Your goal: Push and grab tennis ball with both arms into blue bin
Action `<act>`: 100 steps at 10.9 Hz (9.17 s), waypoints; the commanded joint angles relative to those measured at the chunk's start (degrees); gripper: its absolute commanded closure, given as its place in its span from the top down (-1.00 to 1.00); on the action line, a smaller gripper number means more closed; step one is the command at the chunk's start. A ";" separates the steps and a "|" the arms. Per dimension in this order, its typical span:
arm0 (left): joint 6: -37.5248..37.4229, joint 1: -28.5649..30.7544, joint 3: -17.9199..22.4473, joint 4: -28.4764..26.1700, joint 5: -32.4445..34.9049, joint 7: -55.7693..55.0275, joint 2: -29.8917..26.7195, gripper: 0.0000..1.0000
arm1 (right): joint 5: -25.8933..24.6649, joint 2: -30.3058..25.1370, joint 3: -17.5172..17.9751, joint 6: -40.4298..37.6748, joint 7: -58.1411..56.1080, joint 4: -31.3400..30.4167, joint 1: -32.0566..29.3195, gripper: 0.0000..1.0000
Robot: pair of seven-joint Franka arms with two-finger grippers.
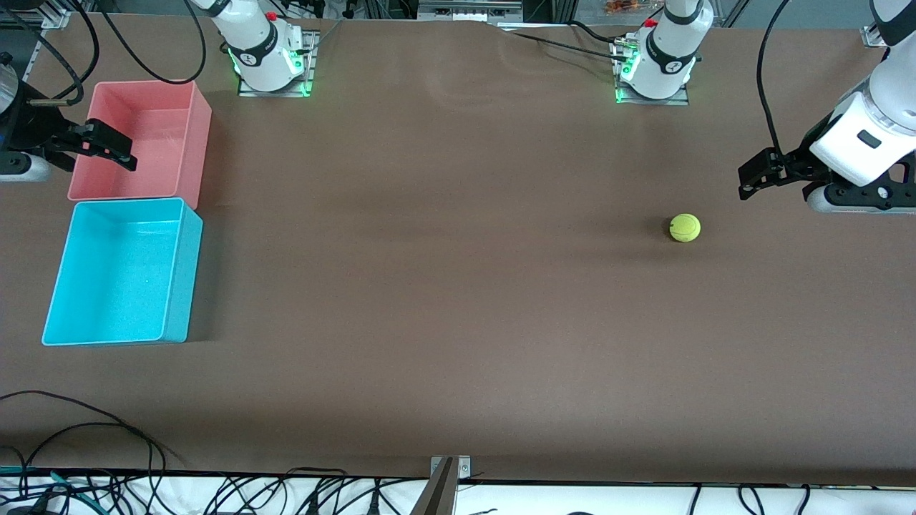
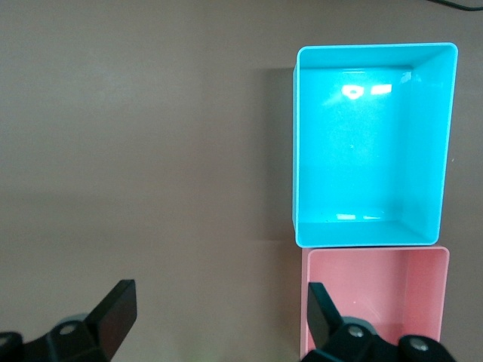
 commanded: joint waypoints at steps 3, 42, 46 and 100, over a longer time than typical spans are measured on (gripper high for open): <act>0.37 -0.76 -0.14 0.38 0.71 0.61 0.13 1.00 | -0.26 -0.80 -0.17 -1.31 -0.05 1.09 -0.12 1.00; 0.46 -0.76 -0.14 0.21 0.71 0.78 0.22 1.00 | 1.85 0.69 -2.89 -5.18 0.12 4.17 -0.21 1.00; 0.46 -0.76 -0.14 0.21 0.71 0.78 0.22 1.00 | 1.85 0.69 -2.89 -5.09 0.12 4.17 -0.21 1.00; 69.79 26.83 -8.21 -56.83 0.80 107.50 10.15 -1.00 | 1.85 2.10 -4.21 -4.65 -0.40 4.08 0.15 1.00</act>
